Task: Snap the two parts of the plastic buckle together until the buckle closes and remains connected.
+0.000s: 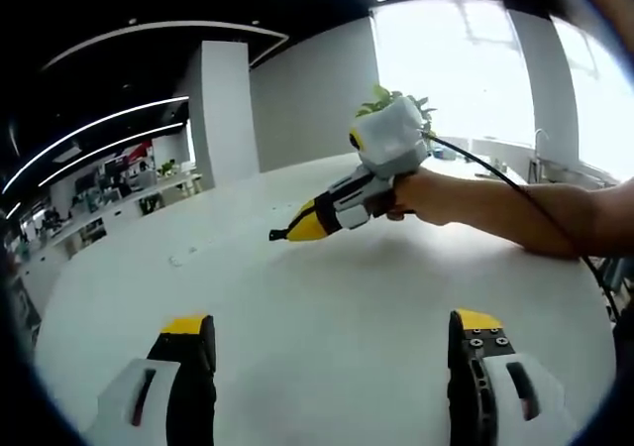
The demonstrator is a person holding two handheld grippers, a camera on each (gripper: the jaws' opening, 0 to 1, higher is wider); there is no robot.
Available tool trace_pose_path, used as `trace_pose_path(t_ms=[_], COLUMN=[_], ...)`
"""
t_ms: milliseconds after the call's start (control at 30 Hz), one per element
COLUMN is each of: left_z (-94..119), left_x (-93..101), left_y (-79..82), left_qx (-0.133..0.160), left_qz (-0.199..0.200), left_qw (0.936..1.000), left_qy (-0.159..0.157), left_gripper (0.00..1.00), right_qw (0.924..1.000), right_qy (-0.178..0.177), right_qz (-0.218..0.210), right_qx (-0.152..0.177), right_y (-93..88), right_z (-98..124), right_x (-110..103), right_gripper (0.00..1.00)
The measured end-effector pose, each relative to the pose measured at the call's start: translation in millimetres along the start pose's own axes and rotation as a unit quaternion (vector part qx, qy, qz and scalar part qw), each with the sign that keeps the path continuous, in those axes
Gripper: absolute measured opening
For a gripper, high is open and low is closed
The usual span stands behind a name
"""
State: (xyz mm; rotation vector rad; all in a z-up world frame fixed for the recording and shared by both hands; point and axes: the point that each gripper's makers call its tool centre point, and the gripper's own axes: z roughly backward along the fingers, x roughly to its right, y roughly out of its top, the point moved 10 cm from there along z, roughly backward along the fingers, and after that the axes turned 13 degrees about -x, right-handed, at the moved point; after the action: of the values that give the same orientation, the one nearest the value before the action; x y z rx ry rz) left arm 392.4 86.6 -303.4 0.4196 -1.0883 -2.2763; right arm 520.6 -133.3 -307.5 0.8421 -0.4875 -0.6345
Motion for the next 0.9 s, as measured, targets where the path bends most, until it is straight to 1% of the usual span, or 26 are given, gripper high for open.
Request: trace_pose_path(t_ms=[300,633,900], left_z=[-1,0,0], left_x=[0.2,0.6,-0.2], left_y=[-0.6,-1.2,-2.2], left_qx=[-0.002,-0.003,-0.005], left_qz=[-0.002,-0.003,-0.004], left_qw=[1.0000,1.0000,1.0000], left_qy=[0.001,0.000,0.001], left_gripper=[0.99,0.99,0.99], right_qw=[1.0000,1.0000,0.9999], right_qy=[-0.001,-0.006,-0.005], right_qz=[-0.004,0.000,0.001], right_qx=[-0.001,-0.002,-0.010], right_y=[2.5,6.0,2.2], right_z=[-8,-10,-15], right_x=[8,14,15], right_gripper=[0.10,0.10,0.10])
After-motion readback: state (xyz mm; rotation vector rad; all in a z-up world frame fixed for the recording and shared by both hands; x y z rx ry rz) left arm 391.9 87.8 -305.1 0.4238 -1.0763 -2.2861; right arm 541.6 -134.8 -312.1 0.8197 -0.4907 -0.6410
